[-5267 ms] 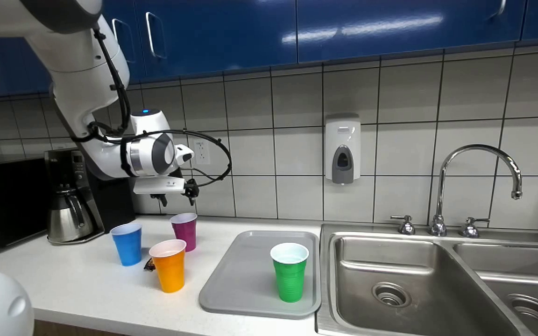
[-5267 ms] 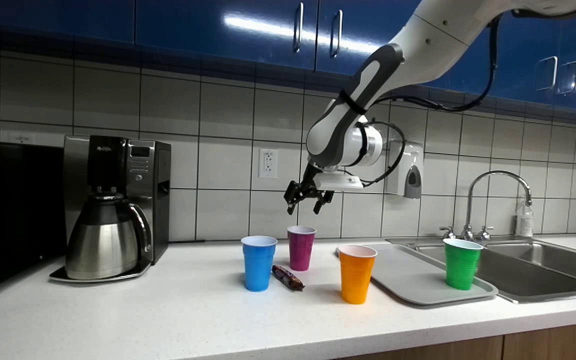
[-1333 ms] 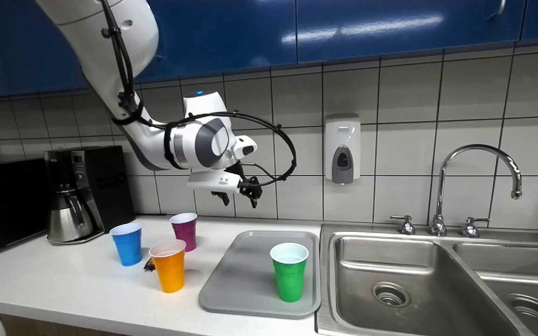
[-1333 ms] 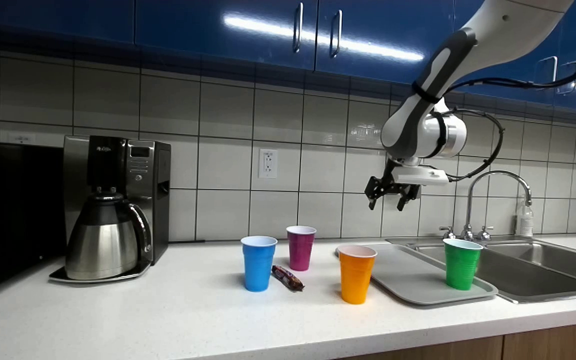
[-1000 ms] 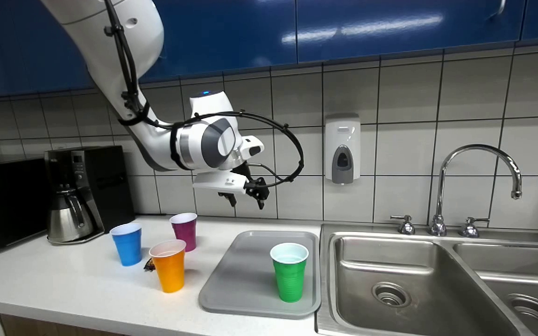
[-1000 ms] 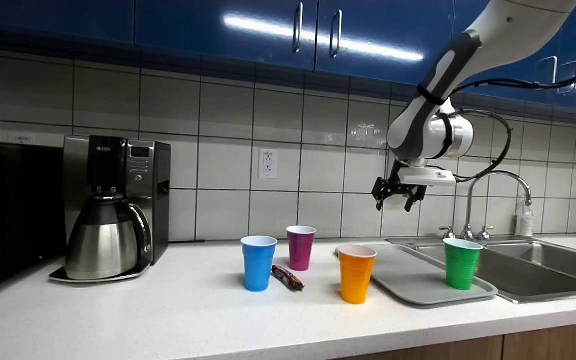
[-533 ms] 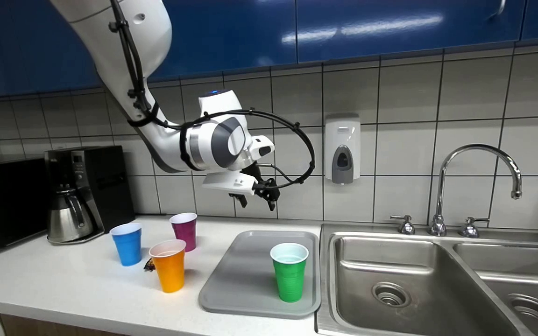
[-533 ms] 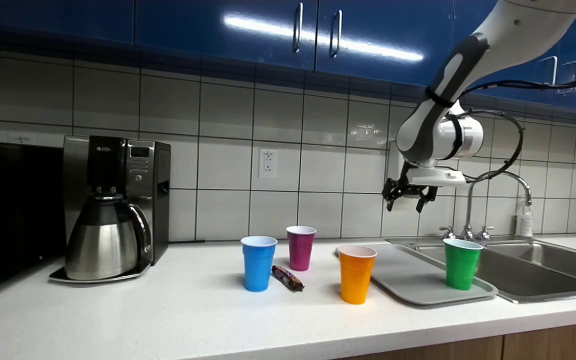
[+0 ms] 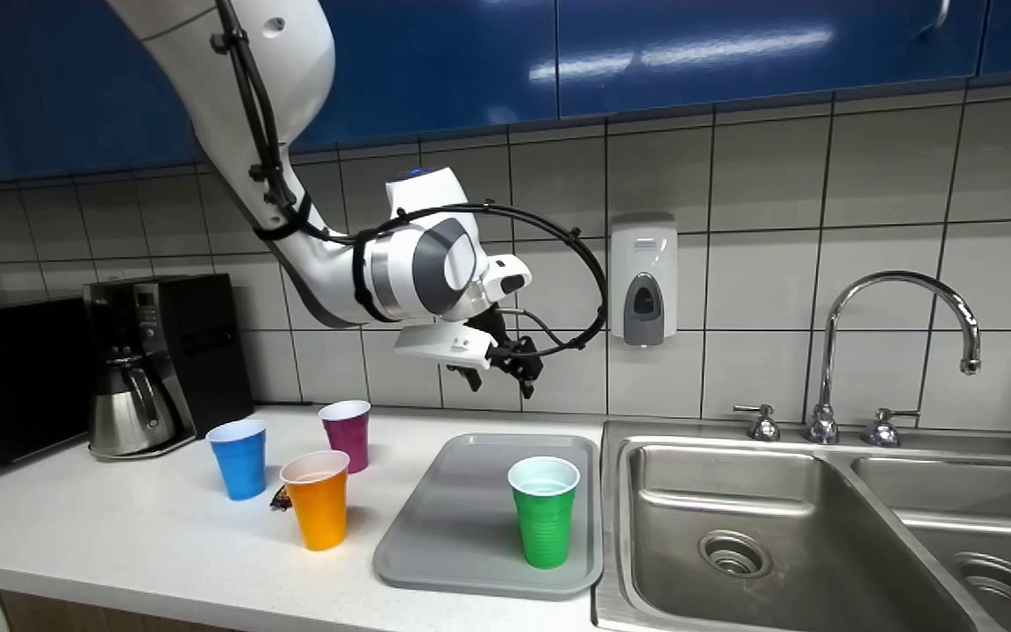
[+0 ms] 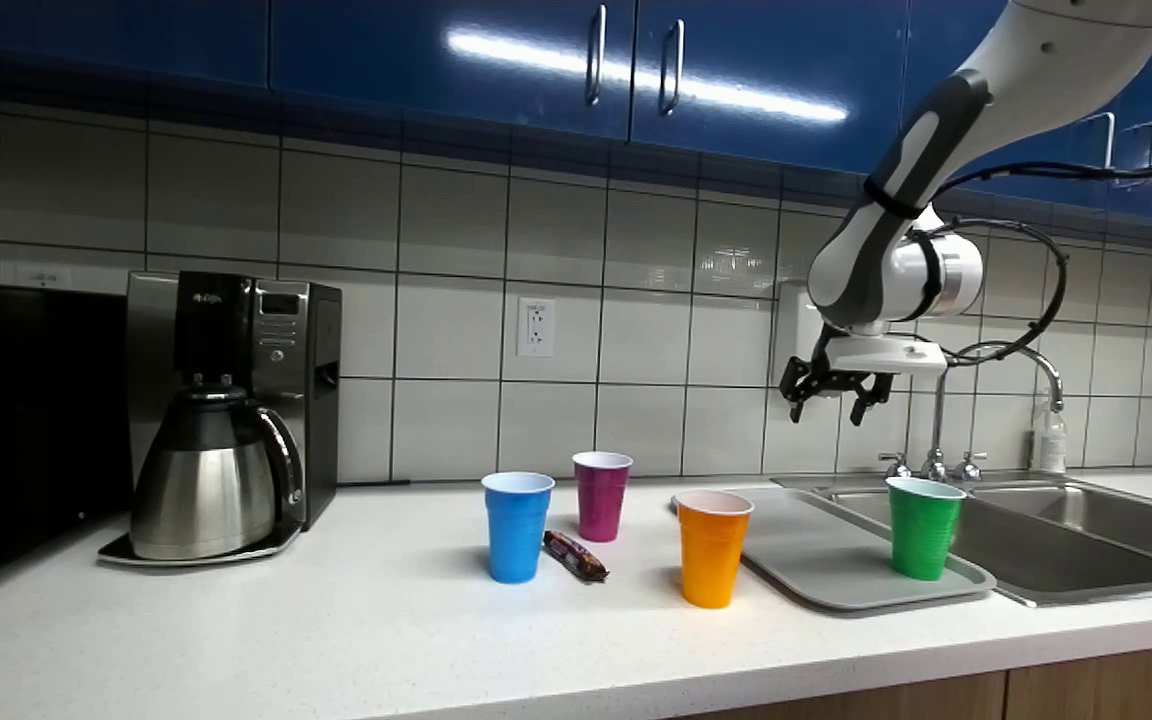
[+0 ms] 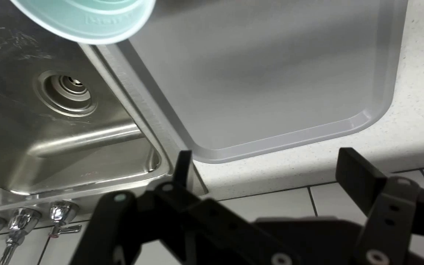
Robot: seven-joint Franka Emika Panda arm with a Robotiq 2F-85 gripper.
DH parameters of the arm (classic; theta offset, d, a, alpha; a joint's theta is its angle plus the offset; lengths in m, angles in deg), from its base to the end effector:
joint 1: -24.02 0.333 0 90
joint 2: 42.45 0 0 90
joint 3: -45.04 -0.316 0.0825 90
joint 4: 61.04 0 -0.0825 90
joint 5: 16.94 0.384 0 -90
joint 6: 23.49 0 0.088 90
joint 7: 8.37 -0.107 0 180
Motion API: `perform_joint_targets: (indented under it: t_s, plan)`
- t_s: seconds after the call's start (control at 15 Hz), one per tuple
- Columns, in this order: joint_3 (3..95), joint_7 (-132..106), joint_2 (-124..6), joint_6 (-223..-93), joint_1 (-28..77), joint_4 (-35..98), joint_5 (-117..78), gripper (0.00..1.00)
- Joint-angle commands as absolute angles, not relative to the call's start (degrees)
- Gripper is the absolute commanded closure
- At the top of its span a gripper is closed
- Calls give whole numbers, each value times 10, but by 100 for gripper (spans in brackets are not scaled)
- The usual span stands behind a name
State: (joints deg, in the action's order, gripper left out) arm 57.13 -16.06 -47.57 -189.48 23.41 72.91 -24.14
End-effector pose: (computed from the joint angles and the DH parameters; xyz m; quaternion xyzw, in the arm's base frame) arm 0.5391 -0.1131 0.3494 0.9650 -0.1144 0.2309 0.0481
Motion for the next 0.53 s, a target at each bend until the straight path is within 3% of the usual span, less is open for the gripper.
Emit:
perform_joint_targets:
  t_s: [0.0, 0.47]
  plan:
    - [582, -193, -462, -1877, 238, 732, -267, 0]
    - [595, -228, -456, -1873, 241, 737, -301, 0]
